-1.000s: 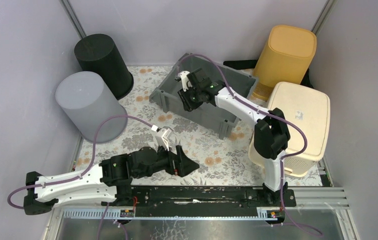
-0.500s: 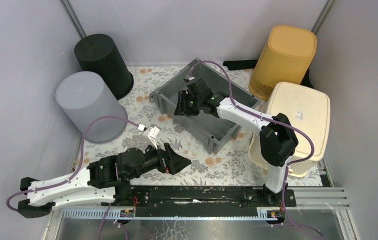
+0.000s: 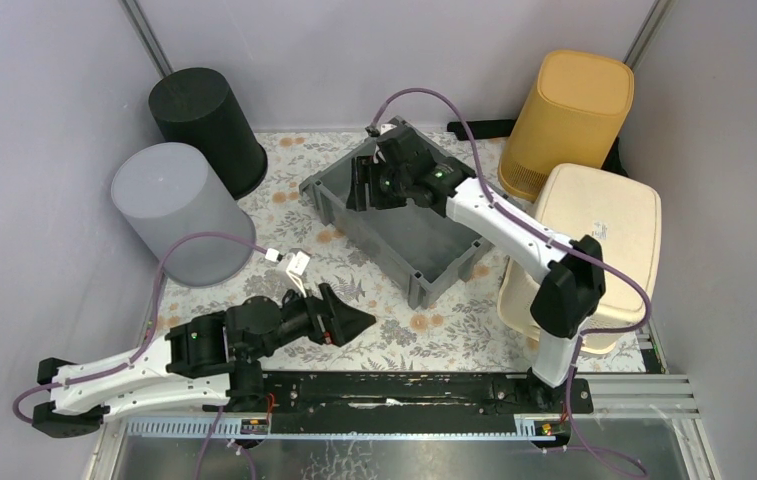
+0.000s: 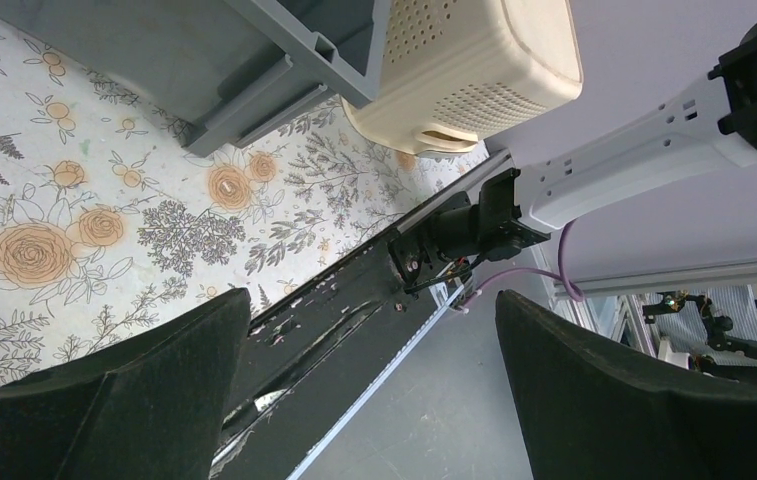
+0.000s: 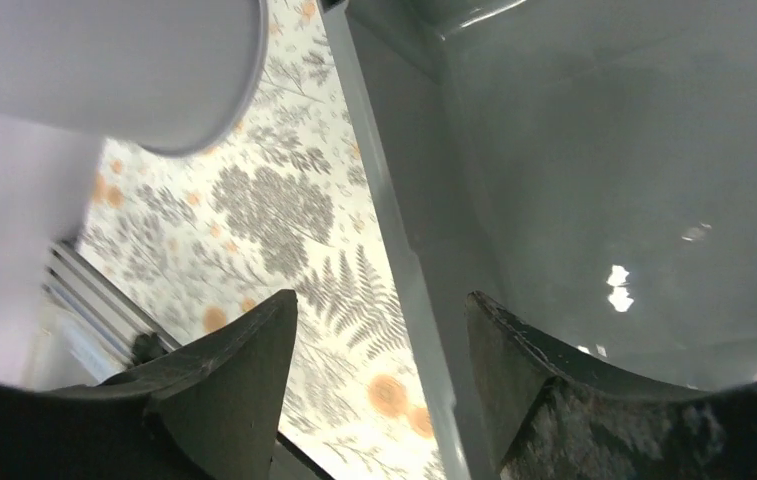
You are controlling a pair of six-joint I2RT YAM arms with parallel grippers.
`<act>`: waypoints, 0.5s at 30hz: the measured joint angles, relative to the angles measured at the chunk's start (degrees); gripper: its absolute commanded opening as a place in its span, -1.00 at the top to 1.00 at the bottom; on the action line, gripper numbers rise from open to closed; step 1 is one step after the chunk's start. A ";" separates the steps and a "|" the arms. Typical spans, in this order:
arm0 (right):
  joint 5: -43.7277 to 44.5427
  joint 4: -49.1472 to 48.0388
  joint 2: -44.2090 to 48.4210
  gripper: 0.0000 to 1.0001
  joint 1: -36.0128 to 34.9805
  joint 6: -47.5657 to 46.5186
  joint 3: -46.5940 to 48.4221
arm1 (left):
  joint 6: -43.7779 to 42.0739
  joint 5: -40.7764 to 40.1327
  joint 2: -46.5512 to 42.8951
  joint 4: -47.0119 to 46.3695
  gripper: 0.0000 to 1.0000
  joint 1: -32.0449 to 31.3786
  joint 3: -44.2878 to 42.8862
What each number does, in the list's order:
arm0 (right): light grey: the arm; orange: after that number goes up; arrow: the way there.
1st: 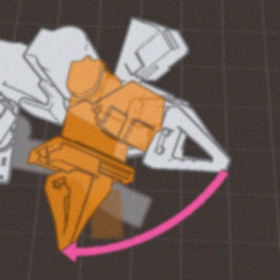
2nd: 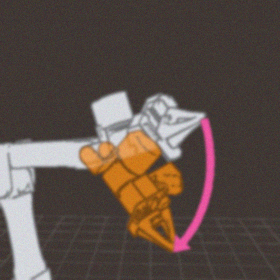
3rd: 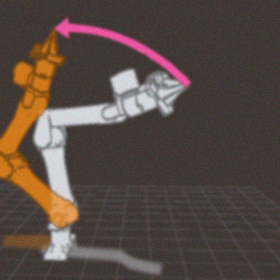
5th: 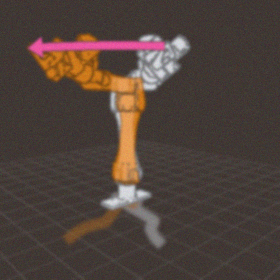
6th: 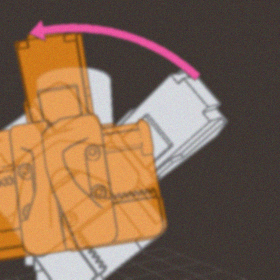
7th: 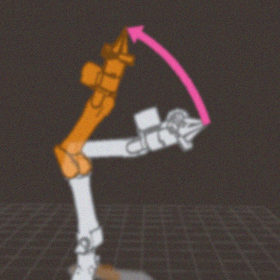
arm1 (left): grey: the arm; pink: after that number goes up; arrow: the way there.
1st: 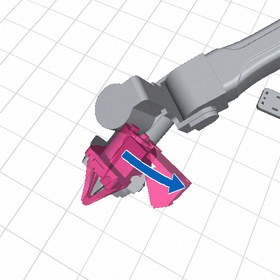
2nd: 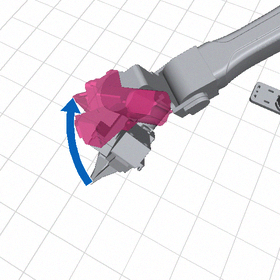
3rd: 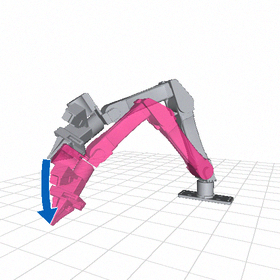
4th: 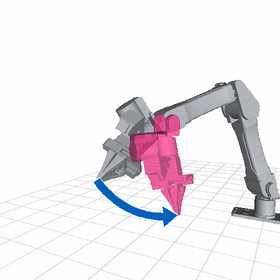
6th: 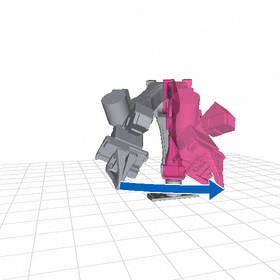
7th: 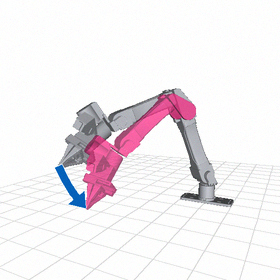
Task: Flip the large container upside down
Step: Move the container to the center of the board, then turn the container upside down at the center of the board.
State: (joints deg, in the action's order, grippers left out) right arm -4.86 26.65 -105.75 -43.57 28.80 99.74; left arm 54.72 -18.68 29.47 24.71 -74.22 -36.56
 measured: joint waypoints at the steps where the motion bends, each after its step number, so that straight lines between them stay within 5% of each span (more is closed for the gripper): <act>1: 0.07 1.75 0.61 -0.40 0.00 -1.70 0.61 | -0.02 -0.04 0.02 0.39 -1.00 0.00 -0.33; 9: 0.87 18.84 2.75 -0.43 -1.55 -13.66 3.23 | -0.92 -0.13 -0.24 2.40 -1.00 0.00 -4.39; 15: 1.20 23.06 3.48 -0.44 -4.20 -16.87 -2.45 | -2.14 0.15 0.50 2.58 -1.00 0.00 -8.31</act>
State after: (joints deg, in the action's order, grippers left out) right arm -3.66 49.71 -102.28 -47.77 11.92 97.30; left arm 52.58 -18.52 29.98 27.29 -74.22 -44.86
